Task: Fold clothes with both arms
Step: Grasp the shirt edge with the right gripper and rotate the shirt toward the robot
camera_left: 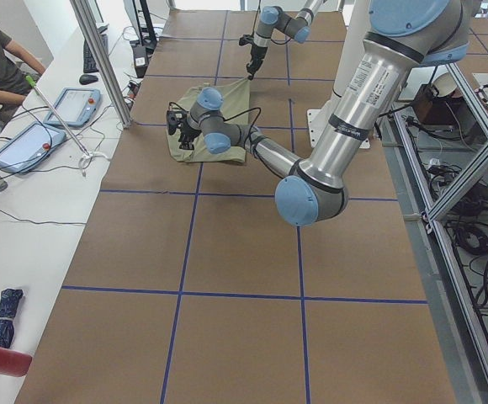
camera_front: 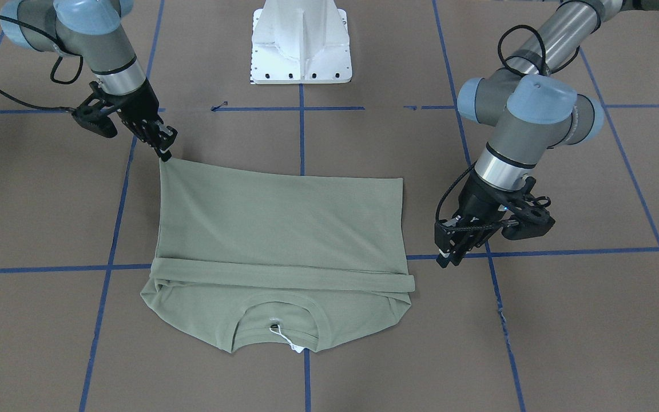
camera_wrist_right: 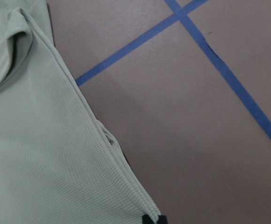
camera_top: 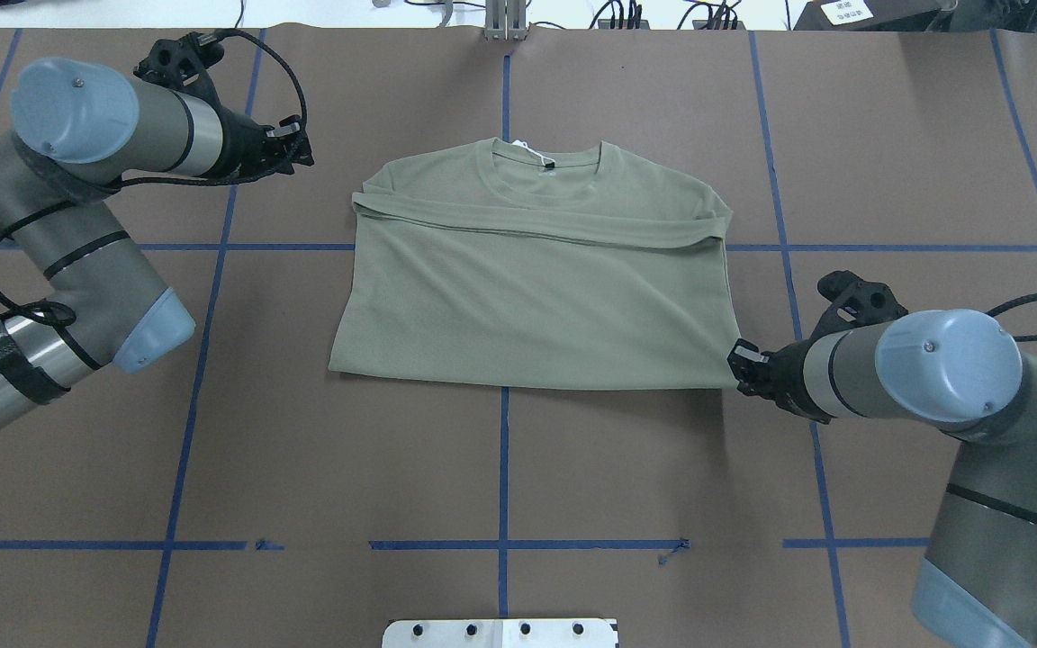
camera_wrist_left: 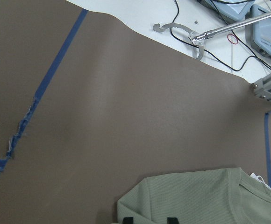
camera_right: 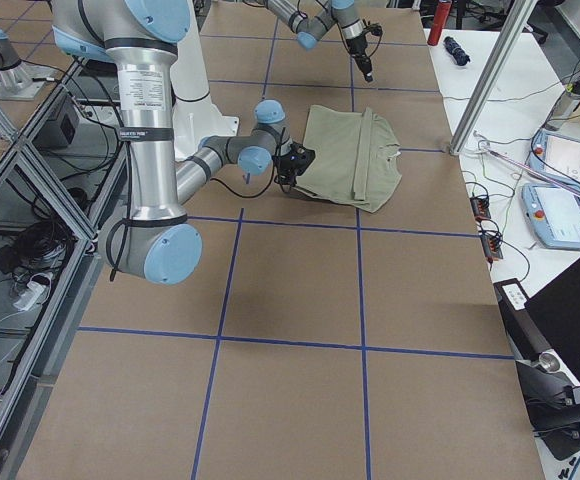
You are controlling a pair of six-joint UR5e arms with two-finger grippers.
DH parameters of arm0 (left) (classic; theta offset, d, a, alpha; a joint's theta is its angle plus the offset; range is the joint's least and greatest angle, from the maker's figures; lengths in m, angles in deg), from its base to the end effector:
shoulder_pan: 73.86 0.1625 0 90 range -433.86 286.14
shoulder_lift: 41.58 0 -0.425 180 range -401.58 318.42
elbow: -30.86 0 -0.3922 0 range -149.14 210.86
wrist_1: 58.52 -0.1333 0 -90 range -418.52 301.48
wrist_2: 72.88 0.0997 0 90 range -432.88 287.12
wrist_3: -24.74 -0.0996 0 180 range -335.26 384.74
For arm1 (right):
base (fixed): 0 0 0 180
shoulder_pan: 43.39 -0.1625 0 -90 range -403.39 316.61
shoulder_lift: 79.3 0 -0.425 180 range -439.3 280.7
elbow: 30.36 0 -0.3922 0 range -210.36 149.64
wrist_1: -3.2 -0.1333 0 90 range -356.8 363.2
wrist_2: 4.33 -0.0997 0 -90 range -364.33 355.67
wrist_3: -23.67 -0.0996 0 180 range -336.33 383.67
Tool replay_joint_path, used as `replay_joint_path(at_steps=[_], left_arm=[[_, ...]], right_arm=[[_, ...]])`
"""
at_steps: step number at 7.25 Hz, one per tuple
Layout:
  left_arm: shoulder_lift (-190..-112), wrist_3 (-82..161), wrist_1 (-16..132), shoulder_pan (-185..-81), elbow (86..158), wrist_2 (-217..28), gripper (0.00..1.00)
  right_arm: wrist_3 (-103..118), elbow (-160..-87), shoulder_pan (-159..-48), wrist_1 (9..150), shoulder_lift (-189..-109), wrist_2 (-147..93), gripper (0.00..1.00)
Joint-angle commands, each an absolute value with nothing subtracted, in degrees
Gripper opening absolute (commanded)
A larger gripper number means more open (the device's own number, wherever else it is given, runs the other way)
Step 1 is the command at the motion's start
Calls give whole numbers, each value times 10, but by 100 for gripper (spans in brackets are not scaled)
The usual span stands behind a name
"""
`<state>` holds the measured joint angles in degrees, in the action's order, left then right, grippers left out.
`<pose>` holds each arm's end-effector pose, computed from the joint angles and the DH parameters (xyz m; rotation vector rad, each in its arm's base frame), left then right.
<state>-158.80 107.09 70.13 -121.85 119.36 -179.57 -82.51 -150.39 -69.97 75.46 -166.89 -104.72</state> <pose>0.3752 -0.5730 0.3216 0.2932 1.1175 -0.4615 -0.3848 -0.3215 0.3629 -0.0913 -0.9003 0.6164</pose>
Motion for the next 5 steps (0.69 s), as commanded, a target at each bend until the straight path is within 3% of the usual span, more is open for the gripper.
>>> replay_joint_path(at_steps=[1,5], left_arm=[[-1566,1092,701,-1213,1230,-1819,44],[-1536,1159,701,-1171,1287,-1868,51]], right_arm=[[-913,-1571,-607,806,-1696,-1075,0],[-935,-1611,-455,836,-1703,-1132,0]])
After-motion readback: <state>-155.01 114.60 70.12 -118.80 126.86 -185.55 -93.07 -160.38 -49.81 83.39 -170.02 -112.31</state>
